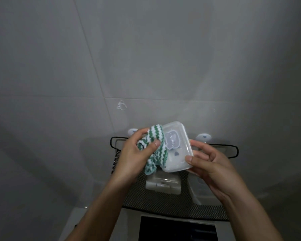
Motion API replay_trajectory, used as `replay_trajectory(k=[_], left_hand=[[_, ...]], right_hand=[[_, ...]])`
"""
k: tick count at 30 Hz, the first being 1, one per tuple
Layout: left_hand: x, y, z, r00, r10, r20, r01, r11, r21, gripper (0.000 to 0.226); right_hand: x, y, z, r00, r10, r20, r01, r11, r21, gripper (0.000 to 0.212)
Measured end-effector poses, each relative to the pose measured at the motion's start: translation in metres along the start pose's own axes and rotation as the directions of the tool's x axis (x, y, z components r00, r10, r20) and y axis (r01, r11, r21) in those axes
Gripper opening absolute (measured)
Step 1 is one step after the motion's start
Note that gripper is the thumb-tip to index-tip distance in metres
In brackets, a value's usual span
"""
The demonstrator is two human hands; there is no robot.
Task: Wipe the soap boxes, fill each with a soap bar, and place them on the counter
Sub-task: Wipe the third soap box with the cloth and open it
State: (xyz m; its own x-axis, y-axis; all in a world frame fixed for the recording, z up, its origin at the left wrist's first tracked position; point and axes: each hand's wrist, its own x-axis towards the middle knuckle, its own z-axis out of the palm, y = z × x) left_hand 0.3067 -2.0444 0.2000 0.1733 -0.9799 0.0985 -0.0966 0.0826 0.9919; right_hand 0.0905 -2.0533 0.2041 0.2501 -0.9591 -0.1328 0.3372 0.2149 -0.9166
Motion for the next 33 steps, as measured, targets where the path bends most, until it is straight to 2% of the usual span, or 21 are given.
replay_trajectory(k=[7,10,13,15,20,23,25,27,29,31,33], left_hand=[[-0.01,-0.014,0.006,0.998,-0.045,-0.052,0.035,0.985,-0.168,0.028],[-0.003,-0.011,0.0,0.981,-0.033,-0.191,-0.011,0.973,-0.229,0.016],[0.005,-0.007,-0.017,0.955,0.008,-0.296,-0.069,0.978,-0.197,0.012],[0.003,-0.006,-0.023,0.97,0.022,-0.244,-0.065,0.983,-0.171,0.013],[-0.017,-0.005,0.004,1.0,-0.007,0.001,0.007,0.989,-0.15,0.028],[-0.024,-0.009,0.02,0.999,0.052,0.008,-0.051,0.99,-0.132,0.038],[-0.027,-0.012,0.025,0.996,0.081,-0.031,-0.086,0.977,-0.197,0.04],[-0.025,-0.014,0.025,0.998,0.02,-0.06,-0.038,0.95,-0.309,0.041],[-0.02,-0.015,0.018,0.998,-0.058,-0.029,0.042,0.917,-0.398,0.043],[-0.012,-0.014,0.005,0.996,-0.087,0.029,0.092,0.904,-0.418,0.044],[-0.005,-0.01,-0.011,0.993,-0.089,0.083,0.113,0.927,-0.358,0.046]], right_hand=[[0.005,0.0,0.01,0.999,-0.042,-0.007,0.042,0.999,0.019,0.062],[0.007,0.0,0.011,1.0,-0.024,-0.008,0.024,0.999,0.036,0.064],[0.008,-0.003,0.011,0.999,-0.037,-0.016,0.037,0.998,0.058,0.064],[0.009,-0.004,0.011,0.999,-0.043,-0.028,0.044,0.997,0.07,0.063],[0.011,0.001,0.022,0.995,-0.056,-0.086,0.065,0.993,0.103,0.065],[0.011,0.002,0.024,0.989,-0.089,-0.121,0.104,0.988,0.118,0.066],[0.009,0.005,0.026,0.986,-0.105,-0.128,0.118,0.989,0.093,0.063],[0.007,0.012,0.029,0.988,-0.099,-0.121,0.107,0.993,0.053,0.055],[0.006,0.014,0.027,0.991,-0.086,-0.106,0.089,0.996,0.026,0.049],[0.005,0.01,0.022,0.993,-0.069,-0.099,0.075,0.996,0.058,0.049],[0.004,0.003,0.015,0.995,-0.036,-0.095,0.046,0.993,0.107,0.046]])
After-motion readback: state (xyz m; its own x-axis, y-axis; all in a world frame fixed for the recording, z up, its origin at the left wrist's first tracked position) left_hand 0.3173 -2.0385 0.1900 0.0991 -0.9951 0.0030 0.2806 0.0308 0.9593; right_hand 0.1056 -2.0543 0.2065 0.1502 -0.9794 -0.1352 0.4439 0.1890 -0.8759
